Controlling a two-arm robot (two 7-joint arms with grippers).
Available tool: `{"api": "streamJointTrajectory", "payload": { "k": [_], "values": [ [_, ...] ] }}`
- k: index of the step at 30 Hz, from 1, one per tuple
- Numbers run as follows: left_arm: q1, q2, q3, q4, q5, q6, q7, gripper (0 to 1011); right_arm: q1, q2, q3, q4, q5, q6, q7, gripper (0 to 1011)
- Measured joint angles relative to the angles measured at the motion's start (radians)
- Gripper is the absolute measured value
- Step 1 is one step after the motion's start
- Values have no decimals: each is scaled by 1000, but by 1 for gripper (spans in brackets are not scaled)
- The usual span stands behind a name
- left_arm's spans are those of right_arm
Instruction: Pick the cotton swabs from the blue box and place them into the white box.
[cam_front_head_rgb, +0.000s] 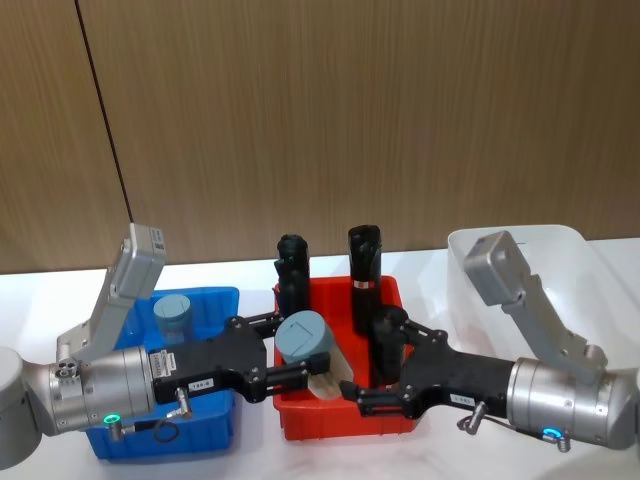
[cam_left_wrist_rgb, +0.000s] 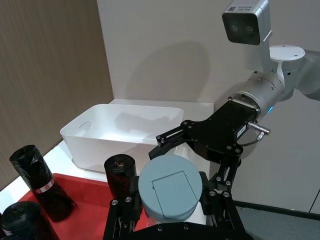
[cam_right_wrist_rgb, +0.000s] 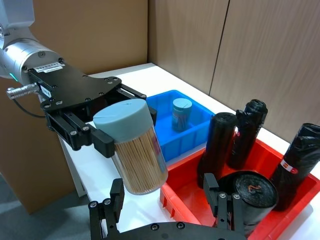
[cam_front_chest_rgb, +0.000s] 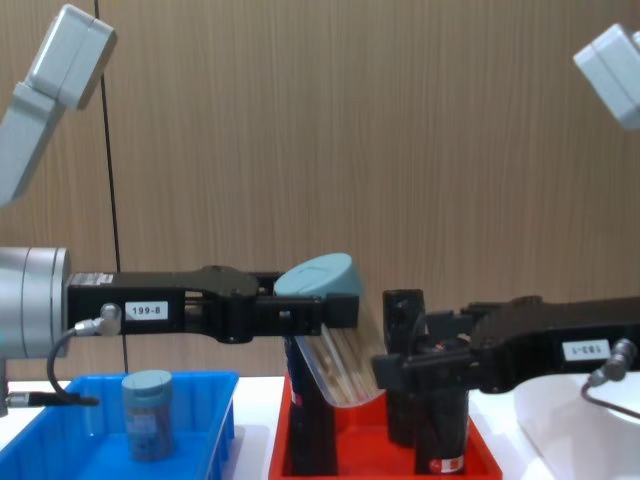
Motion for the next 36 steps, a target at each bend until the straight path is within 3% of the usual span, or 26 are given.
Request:
{"api": "streamJointTrajectory", "payload": {
  "k": [36],
  "values": [
    [0, 0, 0, 0, 0, 0, 0, 660, 57, -48, -66, 37, -27, 18, 40, 1002]
  ]
}}
